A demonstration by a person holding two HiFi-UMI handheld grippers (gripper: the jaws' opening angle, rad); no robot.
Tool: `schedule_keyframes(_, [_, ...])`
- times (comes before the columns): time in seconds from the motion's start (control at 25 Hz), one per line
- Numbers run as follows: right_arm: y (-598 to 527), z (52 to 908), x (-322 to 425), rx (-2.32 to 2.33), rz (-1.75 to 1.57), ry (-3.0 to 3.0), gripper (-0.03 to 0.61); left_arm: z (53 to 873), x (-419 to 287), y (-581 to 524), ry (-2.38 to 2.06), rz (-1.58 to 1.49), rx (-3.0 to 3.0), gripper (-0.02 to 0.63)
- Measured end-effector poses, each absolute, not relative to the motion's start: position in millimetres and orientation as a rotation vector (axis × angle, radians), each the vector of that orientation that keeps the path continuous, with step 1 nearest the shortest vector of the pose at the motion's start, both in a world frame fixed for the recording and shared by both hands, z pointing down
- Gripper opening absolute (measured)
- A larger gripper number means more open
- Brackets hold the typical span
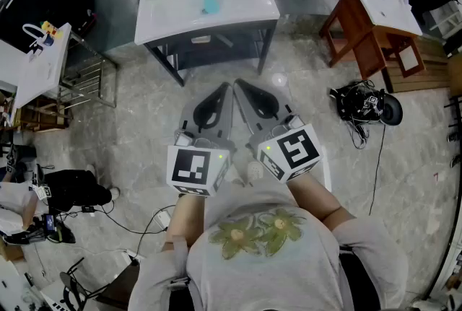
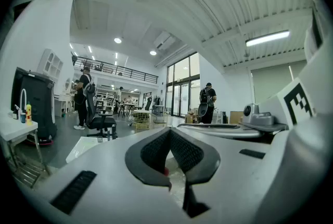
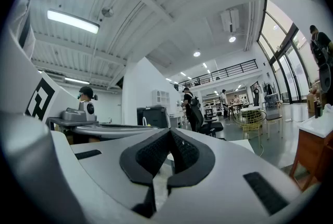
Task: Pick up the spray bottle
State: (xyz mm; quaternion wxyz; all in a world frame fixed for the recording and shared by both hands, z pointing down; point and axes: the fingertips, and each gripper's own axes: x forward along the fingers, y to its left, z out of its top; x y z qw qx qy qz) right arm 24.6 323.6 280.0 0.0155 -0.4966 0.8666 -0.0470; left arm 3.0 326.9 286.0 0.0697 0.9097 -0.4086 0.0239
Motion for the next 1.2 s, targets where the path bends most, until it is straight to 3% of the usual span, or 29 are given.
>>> schedule_keyframes(0.72, [278.9, 299.0, 47.2, -1.423, -0.099, 2.763, 0.021, 302.2, 27.4, 284.1, -1.362, 0.033, 2.672, 0.008])
schedule_keyframes(1.2, [156.9, 298.0, 34.4, -1.495, -0.083, 2.771, 0.021, 301.8, 16.3, 165.0, -1.248, 0.023, 2.71, 0.008])
